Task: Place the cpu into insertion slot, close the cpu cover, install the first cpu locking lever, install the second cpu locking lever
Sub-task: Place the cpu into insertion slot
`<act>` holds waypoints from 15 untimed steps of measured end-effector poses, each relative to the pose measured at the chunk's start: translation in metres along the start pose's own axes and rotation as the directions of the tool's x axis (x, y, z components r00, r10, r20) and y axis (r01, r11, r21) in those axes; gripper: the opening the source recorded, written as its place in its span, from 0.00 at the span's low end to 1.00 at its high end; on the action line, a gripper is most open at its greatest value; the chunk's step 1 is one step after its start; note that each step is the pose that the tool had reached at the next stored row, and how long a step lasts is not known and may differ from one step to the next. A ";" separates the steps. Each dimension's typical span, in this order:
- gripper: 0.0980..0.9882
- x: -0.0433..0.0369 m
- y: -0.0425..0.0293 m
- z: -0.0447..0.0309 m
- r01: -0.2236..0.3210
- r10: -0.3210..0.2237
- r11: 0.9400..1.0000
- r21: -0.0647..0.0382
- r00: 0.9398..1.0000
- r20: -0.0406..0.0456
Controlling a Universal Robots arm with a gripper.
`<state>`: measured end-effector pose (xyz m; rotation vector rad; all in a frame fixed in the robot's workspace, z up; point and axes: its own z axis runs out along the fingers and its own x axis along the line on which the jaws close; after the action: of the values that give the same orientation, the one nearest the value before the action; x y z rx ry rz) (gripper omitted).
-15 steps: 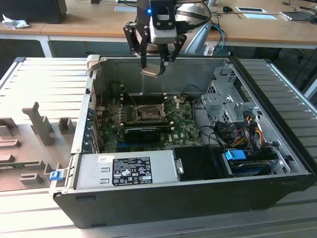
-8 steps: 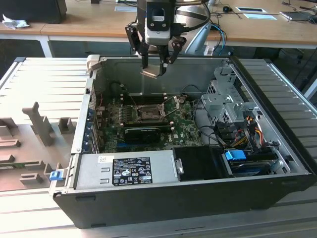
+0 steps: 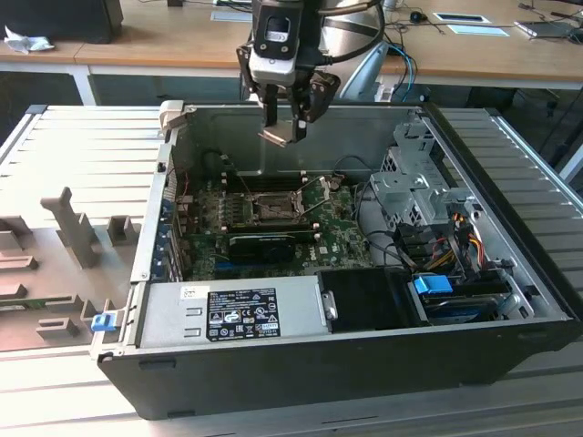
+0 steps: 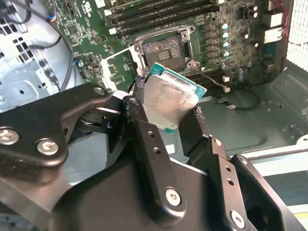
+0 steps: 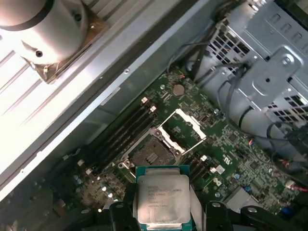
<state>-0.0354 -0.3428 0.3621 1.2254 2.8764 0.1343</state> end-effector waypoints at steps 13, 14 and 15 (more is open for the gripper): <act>0.48 -0.0001 -0.0006 0.0065 -0.238 0.238 0.971 -0.008 0.971 0.019; 0.48 -0.0002 -0.0007 0.0084 -0.268 0.268 0.963 -0.009 0.963 0.022; 0.48 -0.0002 -0.0008 0.0092 -0.280 0.280 0.960 -0.010 0.960 0.023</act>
<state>-0.0354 -0.3428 0.3529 1.6152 2.6632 0.1298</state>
